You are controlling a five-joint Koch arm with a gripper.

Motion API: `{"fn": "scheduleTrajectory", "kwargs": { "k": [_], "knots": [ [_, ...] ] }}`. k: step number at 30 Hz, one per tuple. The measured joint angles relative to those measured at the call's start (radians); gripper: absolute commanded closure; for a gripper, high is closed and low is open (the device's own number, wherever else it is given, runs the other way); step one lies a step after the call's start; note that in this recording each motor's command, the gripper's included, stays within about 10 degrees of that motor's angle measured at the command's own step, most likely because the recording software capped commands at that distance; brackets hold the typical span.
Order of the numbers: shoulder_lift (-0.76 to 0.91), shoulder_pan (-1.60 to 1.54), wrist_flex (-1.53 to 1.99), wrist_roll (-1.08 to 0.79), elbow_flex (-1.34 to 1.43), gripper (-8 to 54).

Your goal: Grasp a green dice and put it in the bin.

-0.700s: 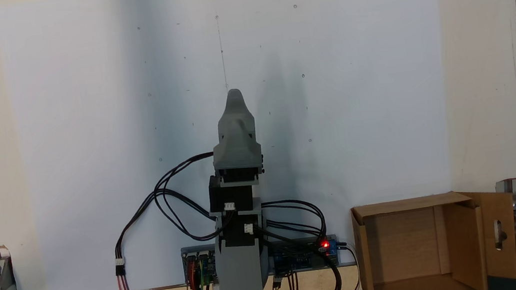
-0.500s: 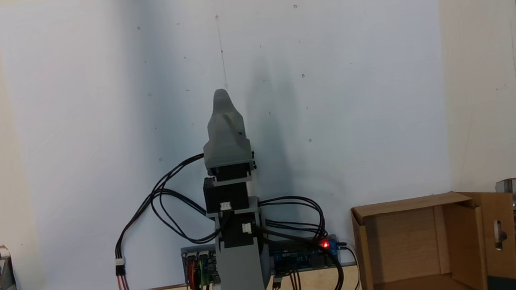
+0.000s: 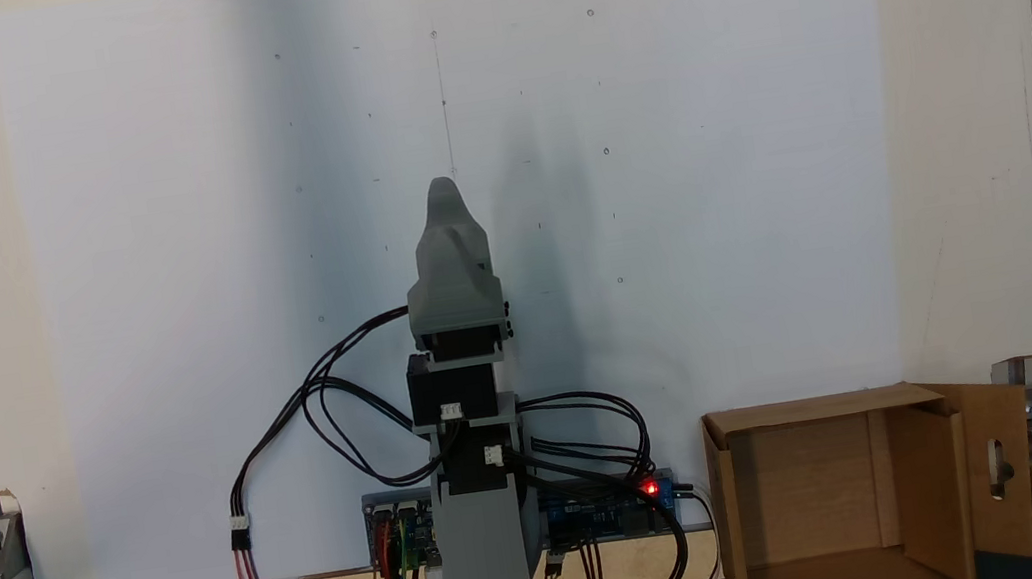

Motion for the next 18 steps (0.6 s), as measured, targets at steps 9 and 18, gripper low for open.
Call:
{"fn": "scheduleTrajectory", "kwargs": {
  "k": [9, 18],
  "knots": [
    [0.002, -0.017, 0.0, 0.0, 0.0, 0.5],
    [0.002, -0.017, 0.0, 0.0, 0.0, 0.5]
  ]
}}
